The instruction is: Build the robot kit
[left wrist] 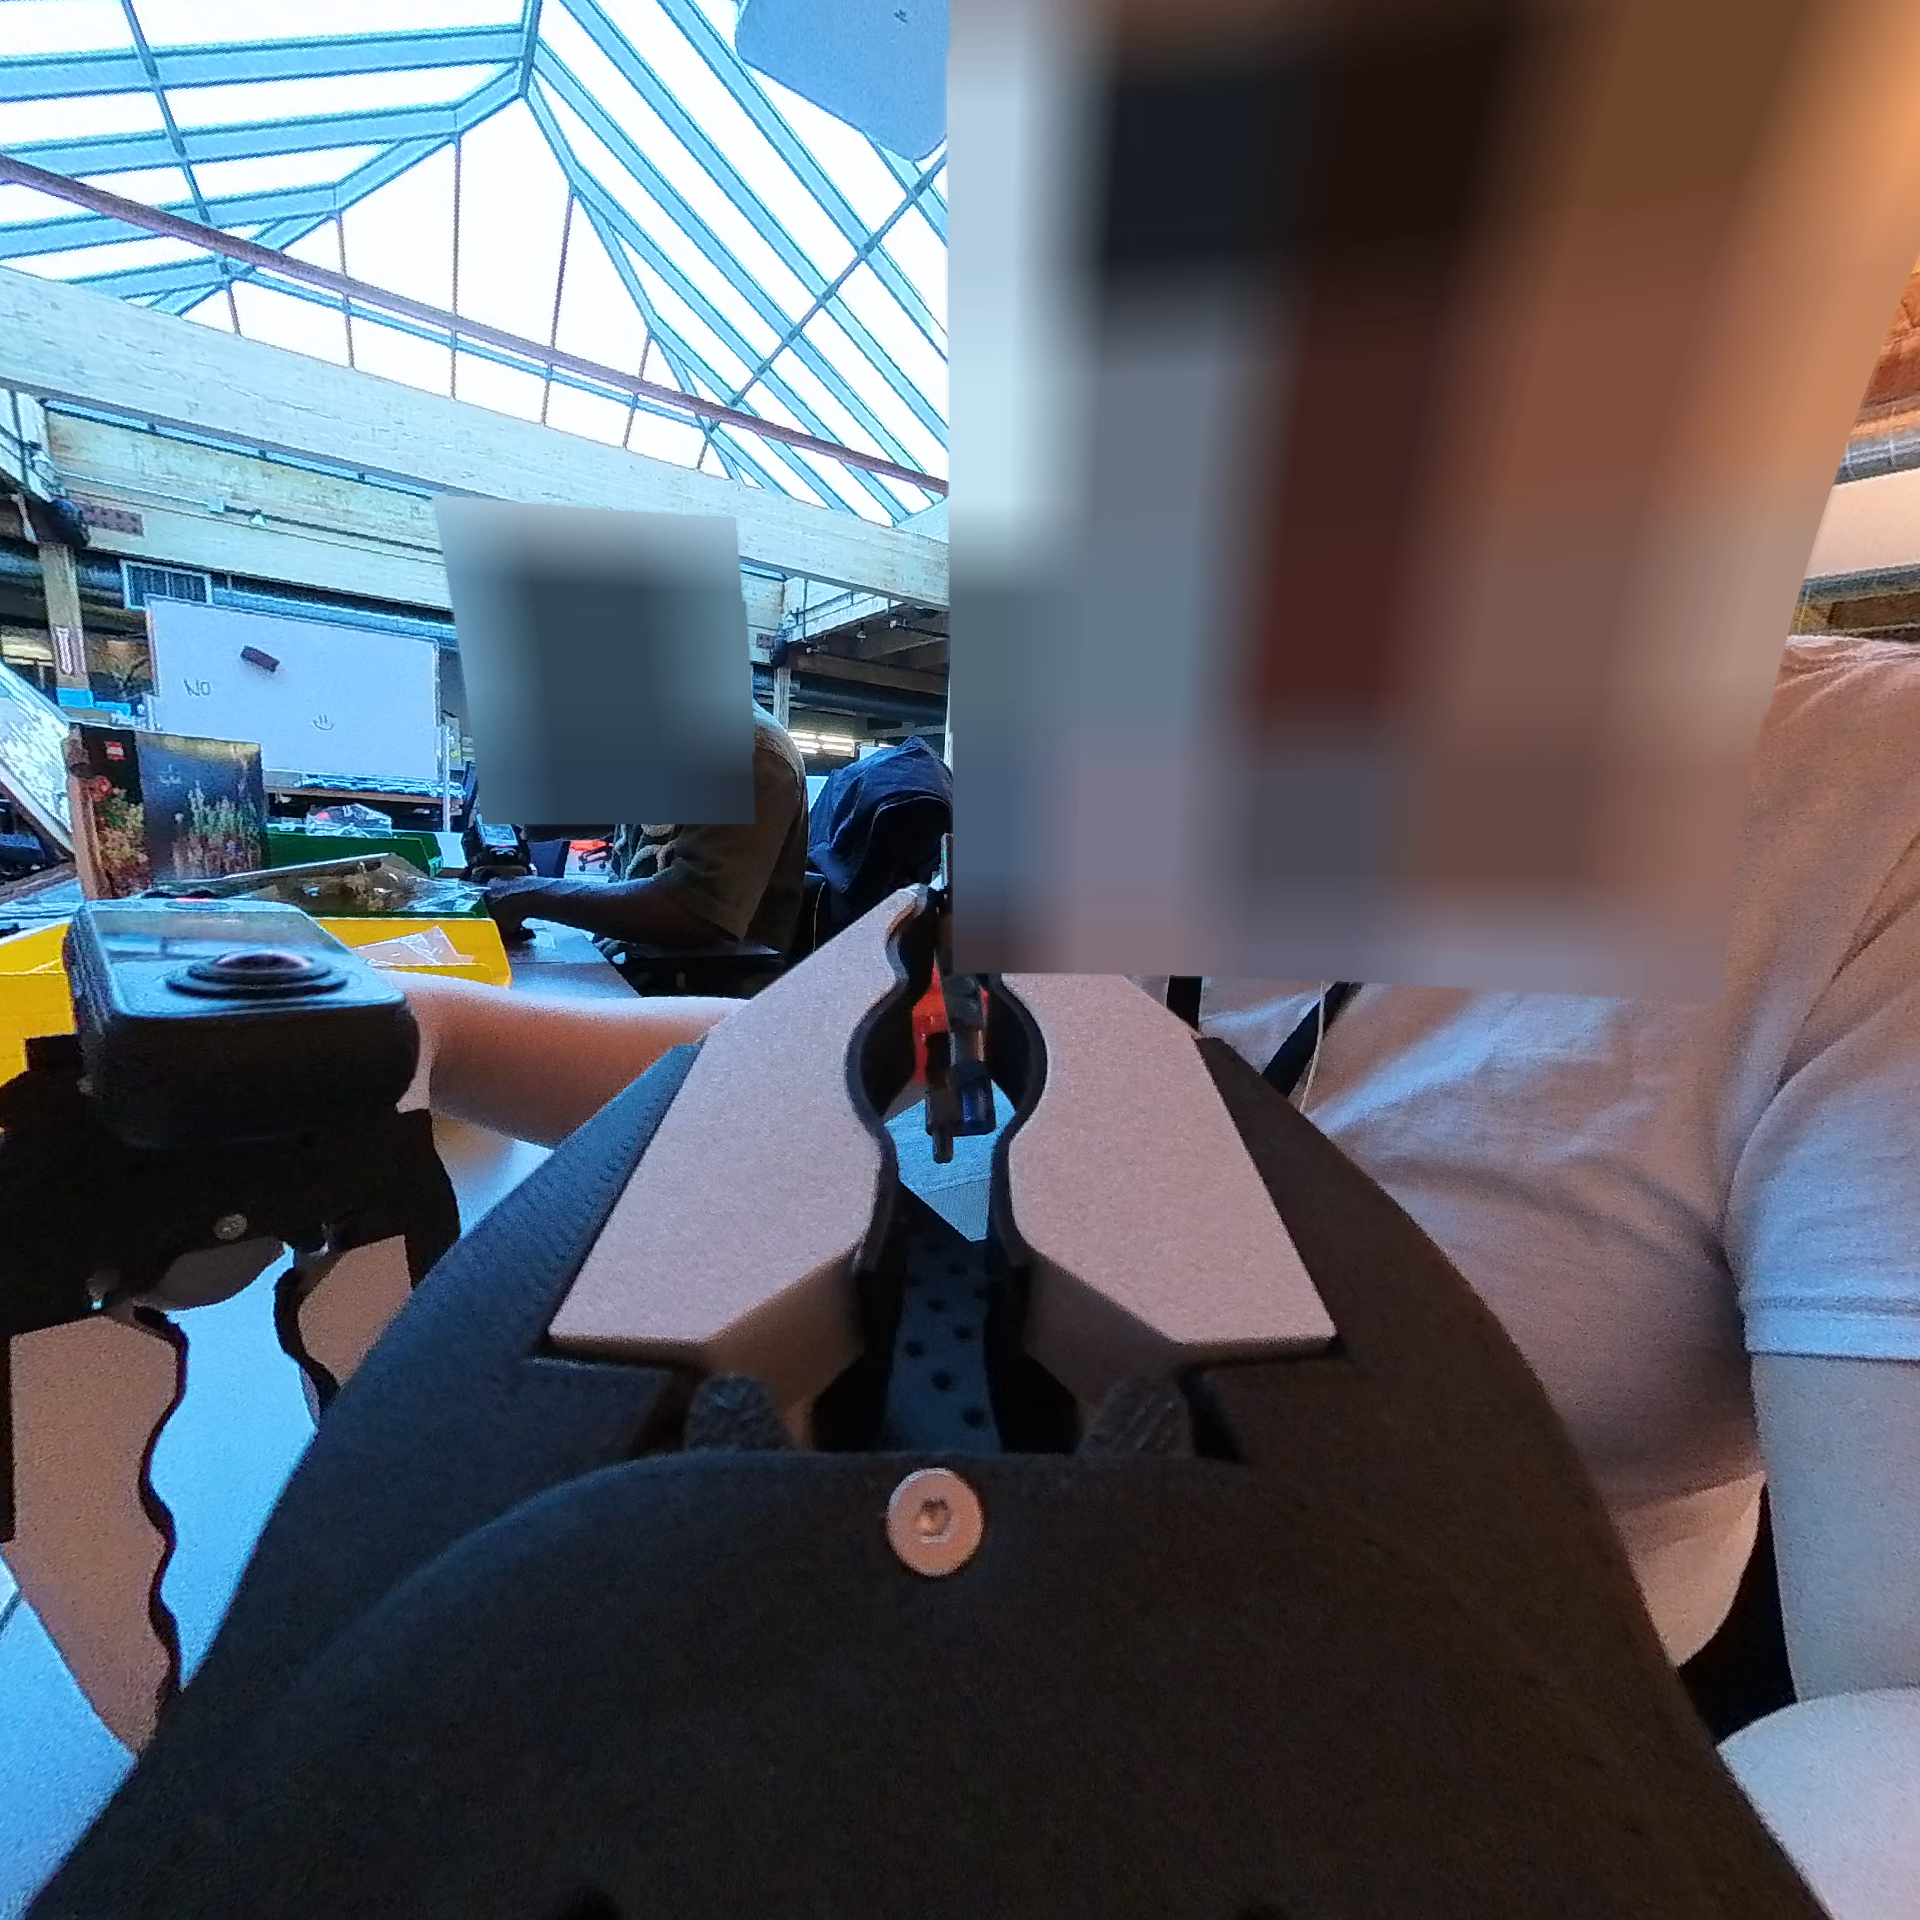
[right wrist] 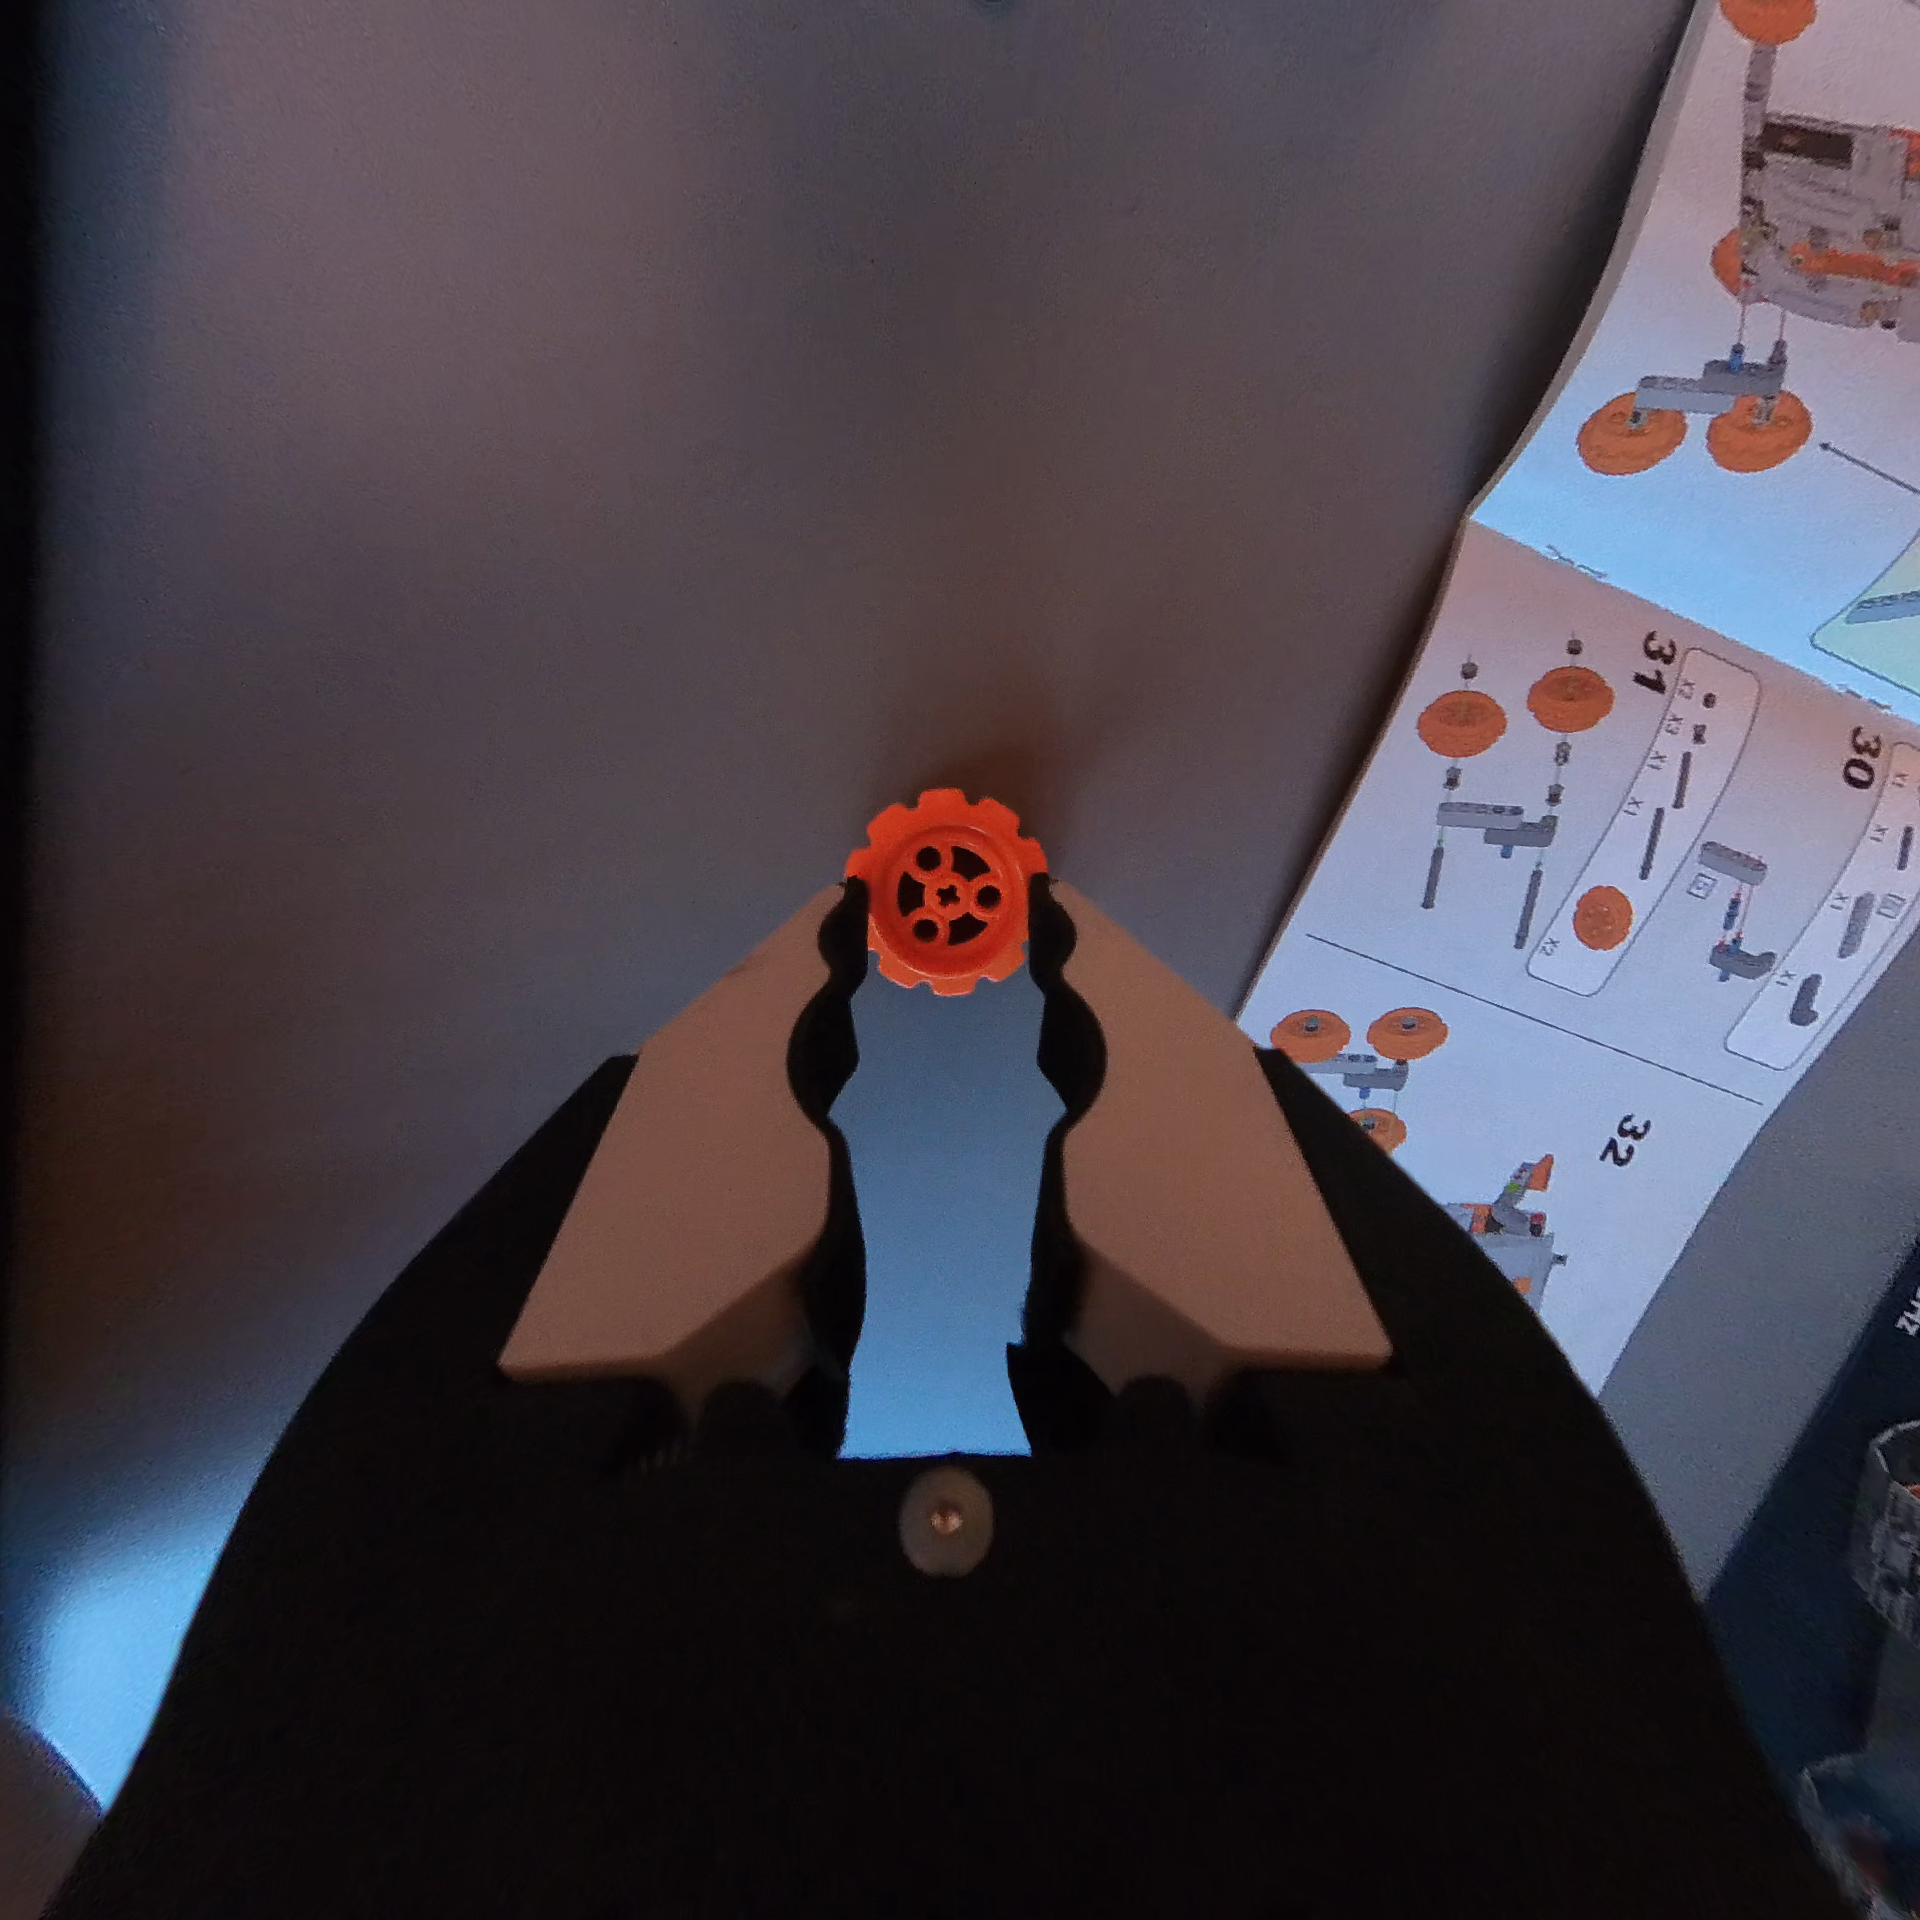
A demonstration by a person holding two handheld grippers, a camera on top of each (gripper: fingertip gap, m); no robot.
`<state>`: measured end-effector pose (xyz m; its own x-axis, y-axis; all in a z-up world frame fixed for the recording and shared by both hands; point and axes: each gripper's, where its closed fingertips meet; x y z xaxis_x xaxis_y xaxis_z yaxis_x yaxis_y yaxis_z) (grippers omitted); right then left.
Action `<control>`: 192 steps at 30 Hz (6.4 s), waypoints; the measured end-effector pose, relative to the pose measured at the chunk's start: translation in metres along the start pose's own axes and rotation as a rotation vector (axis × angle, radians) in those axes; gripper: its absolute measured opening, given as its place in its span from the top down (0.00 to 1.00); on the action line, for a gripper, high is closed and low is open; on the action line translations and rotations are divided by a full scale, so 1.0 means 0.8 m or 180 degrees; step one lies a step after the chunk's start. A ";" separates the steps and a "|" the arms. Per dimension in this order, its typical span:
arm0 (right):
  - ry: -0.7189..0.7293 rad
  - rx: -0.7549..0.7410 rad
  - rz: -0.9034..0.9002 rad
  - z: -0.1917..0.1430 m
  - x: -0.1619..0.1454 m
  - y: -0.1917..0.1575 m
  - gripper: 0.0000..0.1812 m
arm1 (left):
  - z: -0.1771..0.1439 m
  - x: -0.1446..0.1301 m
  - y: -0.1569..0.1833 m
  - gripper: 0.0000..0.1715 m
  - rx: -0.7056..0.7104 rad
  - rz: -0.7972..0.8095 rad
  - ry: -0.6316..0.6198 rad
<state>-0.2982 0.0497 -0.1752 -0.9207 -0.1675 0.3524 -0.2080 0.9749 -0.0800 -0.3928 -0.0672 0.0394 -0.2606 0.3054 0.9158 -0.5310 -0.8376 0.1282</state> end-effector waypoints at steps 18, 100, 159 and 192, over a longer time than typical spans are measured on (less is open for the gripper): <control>0.1475 -0.0572 0.0182 -0.060 0.026 -0.007 0.83 | -0.005 -0.045 -0.069 0.98 0.0954 -0.0154 -0.0615; 0.4019 -0.0055 0.0545 -0.145 0.072 -0.100 0.83 | 0.024 -0.119 -0.118 0.98 0.2214 0.2290 -0.2281; 0.3970 -0.0360 0.1059 -0.162 0.034 -0.066 0.84 | 0.011 -0.108 -0.131 0.98 0.2449 0.2079 -0.2164; 0.3546 -0.0180 0.0654 -0.120 0.076 -0.095 0.93 | 0.020 -0.131 -0.122 0.98 0.2145 0.1732 -0.2268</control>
<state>-0.3065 -0.0202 -0.0586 -0.1232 0.1930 0.9734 -0.0456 0.9788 -0.1998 -0.3003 -0.0246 -0.0631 0.3105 -0.3241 0.8936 0.1140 -0.9206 -0.3735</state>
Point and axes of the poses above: each gripper's, where its closed fingertips meet, z out along the fingers, x out of its top, y = z × x across the jaws, and after that the axes turned 8 degrees about x, right-handed
